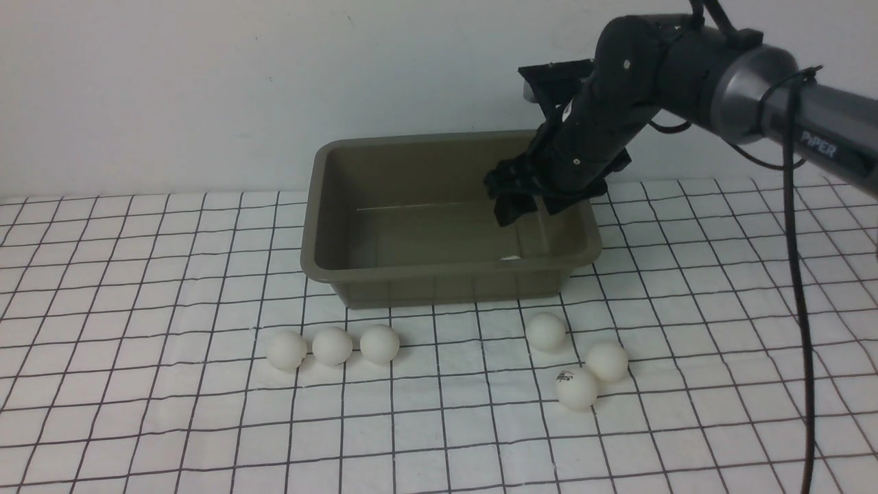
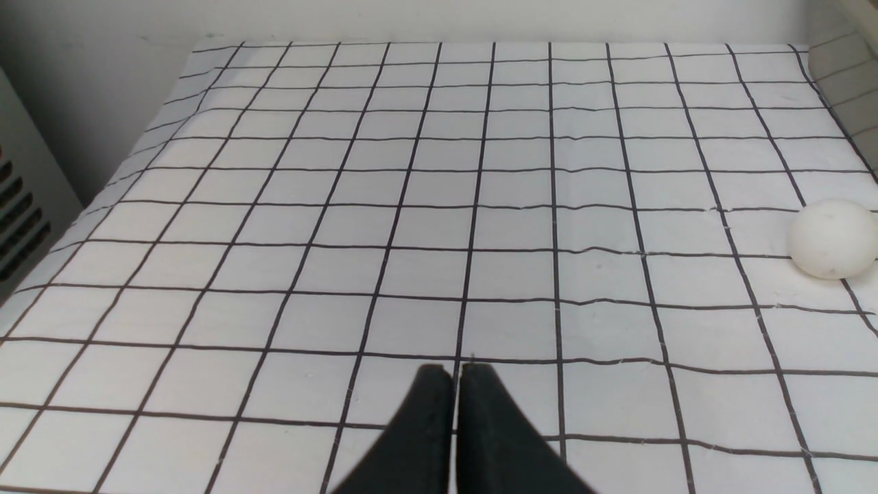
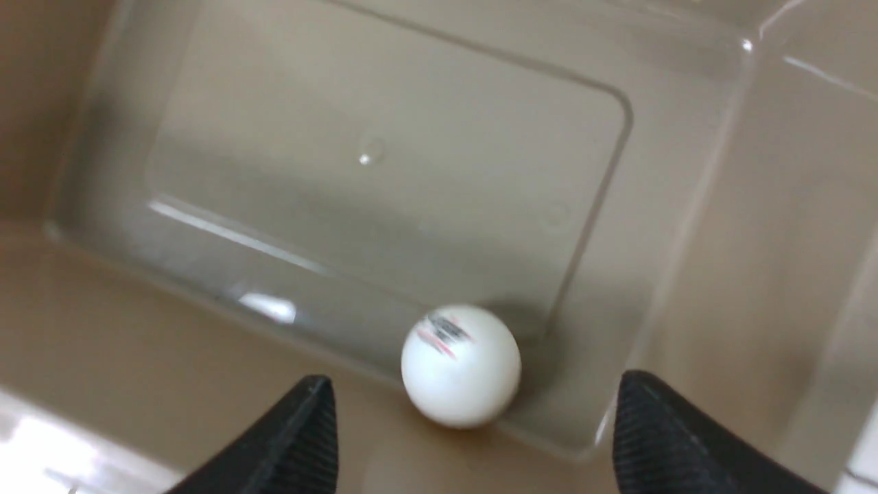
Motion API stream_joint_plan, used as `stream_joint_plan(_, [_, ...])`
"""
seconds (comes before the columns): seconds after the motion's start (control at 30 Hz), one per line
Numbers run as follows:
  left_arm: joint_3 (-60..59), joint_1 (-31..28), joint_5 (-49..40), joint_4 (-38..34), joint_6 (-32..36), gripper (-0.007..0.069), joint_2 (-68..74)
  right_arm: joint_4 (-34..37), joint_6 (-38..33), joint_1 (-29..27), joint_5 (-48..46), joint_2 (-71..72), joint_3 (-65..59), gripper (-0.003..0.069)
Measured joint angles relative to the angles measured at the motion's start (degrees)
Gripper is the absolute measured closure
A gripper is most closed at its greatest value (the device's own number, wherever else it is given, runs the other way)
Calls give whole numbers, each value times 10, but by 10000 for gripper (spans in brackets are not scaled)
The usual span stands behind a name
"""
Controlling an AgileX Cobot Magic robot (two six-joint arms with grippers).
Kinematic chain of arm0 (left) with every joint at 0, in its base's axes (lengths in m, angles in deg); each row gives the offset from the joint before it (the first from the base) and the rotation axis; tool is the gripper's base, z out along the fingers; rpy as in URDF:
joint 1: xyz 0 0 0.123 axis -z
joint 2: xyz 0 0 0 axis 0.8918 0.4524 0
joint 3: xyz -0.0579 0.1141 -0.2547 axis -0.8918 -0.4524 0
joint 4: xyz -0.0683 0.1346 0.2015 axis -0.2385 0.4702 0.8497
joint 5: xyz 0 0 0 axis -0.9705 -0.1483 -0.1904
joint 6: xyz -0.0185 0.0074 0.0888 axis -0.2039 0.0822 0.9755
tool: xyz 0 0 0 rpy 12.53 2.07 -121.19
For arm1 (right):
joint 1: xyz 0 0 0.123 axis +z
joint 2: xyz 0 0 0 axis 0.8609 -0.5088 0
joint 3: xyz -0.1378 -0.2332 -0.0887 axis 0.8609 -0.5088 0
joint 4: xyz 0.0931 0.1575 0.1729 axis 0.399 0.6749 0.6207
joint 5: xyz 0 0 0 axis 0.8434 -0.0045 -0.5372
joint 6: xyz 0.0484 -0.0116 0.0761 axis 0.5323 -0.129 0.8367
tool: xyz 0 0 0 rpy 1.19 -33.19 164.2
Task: Put the table tennis balls into the box on the white checkered tablecloth.
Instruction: 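Release the ping pong ball into the bin and lift the gripper away, then reach for and grasp a ping pong ball on the table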
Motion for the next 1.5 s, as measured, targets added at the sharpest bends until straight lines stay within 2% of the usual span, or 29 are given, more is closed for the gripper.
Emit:
stream_joint_plan(0.1, [0, 0, 0, 0, 0, 629, 0, -15, 0, 0, -59, 13, 43, 172])
stream_joint_plan(0.4, [0, 0, 0, 0, 0, 629, 0, -45, 14, 1, -70, 66, 20, 172])
stream_joint_plan(0.53, [0, 0, 0, 0, 0, 629, 0, -47, 17, 1, -70, 116, -66, 172])
stream_joint_plan(0.67, [0, 0, 0, 0, 0, 629, 0, -73, 17, 1, -70, 182, -217, 172])
stream_joint_plan(0.8, [0, 0, 0, 0, 0, 629, 0, -83, 26, 1, -68, 194, -278, 172])
stream_joint_plan(1.1, [0, 0, 0, 0, 0, 629, 0, -85, 68, 1, 79, 168, -379, 172])
stream_joint_plan(1.5, [0, 0, 0, 0, 0, 629, 0, -89, 74, 1, 124, 119, -380, 172])
